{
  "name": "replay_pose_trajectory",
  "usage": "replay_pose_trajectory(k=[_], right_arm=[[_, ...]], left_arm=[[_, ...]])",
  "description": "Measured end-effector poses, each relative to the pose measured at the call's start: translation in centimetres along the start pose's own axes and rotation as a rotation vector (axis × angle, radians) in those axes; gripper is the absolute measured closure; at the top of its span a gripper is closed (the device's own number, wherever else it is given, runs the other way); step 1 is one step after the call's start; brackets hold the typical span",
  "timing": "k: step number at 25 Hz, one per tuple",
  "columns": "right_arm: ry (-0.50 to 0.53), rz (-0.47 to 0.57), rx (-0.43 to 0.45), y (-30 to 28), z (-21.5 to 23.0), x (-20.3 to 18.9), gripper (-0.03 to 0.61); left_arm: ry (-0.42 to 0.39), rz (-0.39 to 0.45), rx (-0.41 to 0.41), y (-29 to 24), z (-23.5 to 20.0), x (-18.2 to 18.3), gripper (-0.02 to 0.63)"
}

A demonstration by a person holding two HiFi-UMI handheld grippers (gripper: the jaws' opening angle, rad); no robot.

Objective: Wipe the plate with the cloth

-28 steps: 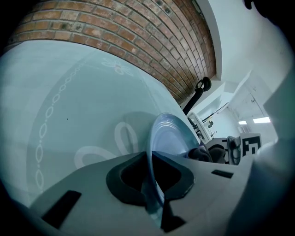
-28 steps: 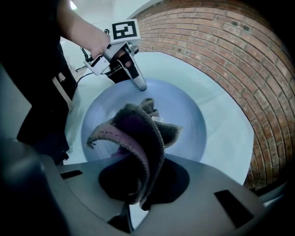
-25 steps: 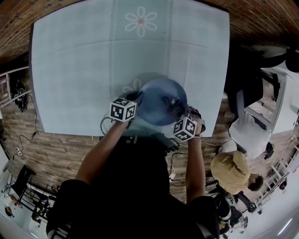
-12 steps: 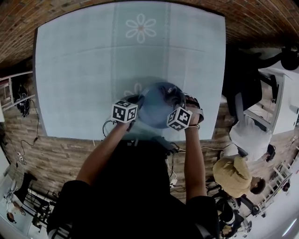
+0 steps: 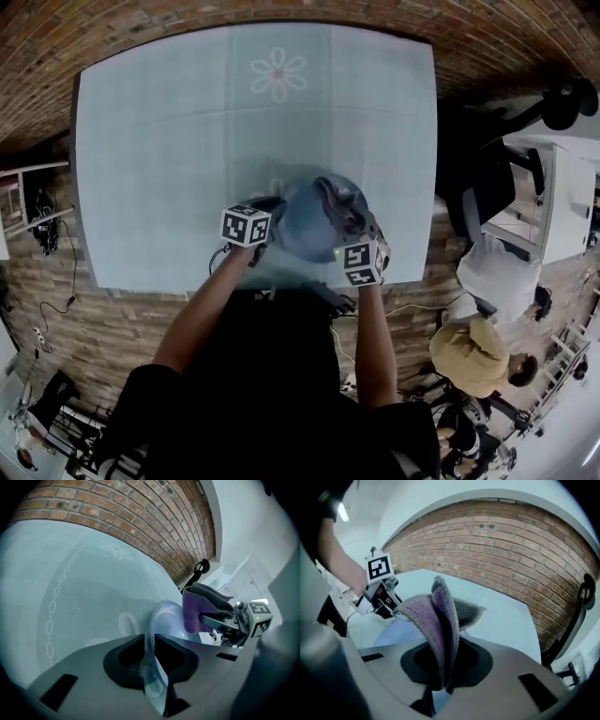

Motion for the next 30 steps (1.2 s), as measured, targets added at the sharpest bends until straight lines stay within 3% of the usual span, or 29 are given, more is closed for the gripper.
replay_pose_trajectory(k=[3, 6, 9, 13, 16, 22, 27, 30], right_arm=[[-0.106, 0.107, -0.01, 1.8, -1.5, 1.4, 0.517], [-0.119, 0.159, -0.043, 2.8, -3.1, 2.4, 0.517], [-0.225, 0.207, -0.091, 3.8, -4.5, 2.5, 0.517], [-0.42, 0.263, -0.165, 5.5, -6.9, 2.0, 0.518], [-0.486, 0.332, -0.235, 7.7, -8.5, 2.6, 0.518], [-0.496, 0.457, -0.358, 12.7, -11.6, 5.1, 0.518], [-0.48, 0.531, -0.352, 15.7, -13.9, 6.6, 0.518], [-0.47, 0.555, -0.351, 16.5, -14.9, 6.9, 0.518]], left_arm=[[-0.023, 0.033, -0.006, 1.4, 0.0, 0.4, 0.558], [-0.031, 0.068, -0.018, 2.5, 0.0, 0.7, 0.558], [-0.064, 0.108, -0.047, 3.9, 0.5, 0.8, 0.559], [-0.162, 0.232, -0.118, 7.6, 2.5, 0.9, 0.56], [-0.273, 0.312, -0.123, 10.6, 4.0, 0.7, 0.568], [-0.447, 0.517, -0.107, 17.1, 7.1, 0.3, 0.568], [-0.465, 0.645, -0.169, 20.7, 10.0, 0.2, 0.568], [-0.512, 0.688, -0.13, 22.3, 11.0, 0.2, 0.568]])
Point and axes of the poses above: the fingertips, and each gripper's own axes: y backward along the fingers, z to its right, x out of its top, the point moved 8 cm from there along y, backward along the fingers, and after that the axes turned 2 degrees about x, right-handed, at the moved point
